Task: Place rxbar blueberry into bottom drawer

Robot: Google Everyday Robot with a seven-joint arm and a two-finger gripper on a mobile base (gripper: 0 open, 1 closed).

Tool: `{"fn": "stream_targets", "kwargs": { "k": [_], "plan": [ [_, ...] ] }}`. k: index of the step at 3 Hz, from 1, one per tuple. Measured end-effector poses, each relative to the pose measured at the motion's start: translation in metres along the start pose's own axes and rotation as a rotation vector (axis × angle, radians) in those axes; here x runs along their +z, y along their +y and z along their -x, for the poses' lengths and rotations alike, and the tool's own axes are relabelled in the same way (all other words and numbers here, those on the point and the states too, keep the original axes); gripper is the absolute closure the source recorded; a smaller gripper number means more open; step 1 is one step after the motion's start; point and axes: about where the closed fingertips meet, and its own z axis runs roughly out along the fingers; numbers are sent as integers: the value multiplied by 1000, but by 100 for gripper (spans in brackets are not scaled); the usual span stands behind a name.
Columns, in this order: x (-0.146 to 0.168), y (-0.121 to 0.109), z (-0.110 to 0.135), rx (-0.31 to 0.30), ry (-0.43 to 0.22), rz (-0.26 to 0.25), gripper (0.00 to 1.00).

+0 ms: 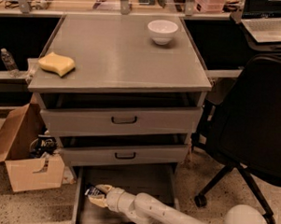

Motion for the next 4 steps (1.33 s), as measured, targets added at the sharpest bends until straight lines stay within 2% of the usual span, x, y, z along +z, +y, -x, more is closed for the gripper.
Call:
{"fn": "stream_targets", "kwargs": {
  "k": [1,2,4],
  "plan": [
    [16,-21,-44,81,116,-43,100],
    [21,-33,-62,127,211,-68,100],
    [42,-47,-86,176,306,-63,100]
  ]
}}
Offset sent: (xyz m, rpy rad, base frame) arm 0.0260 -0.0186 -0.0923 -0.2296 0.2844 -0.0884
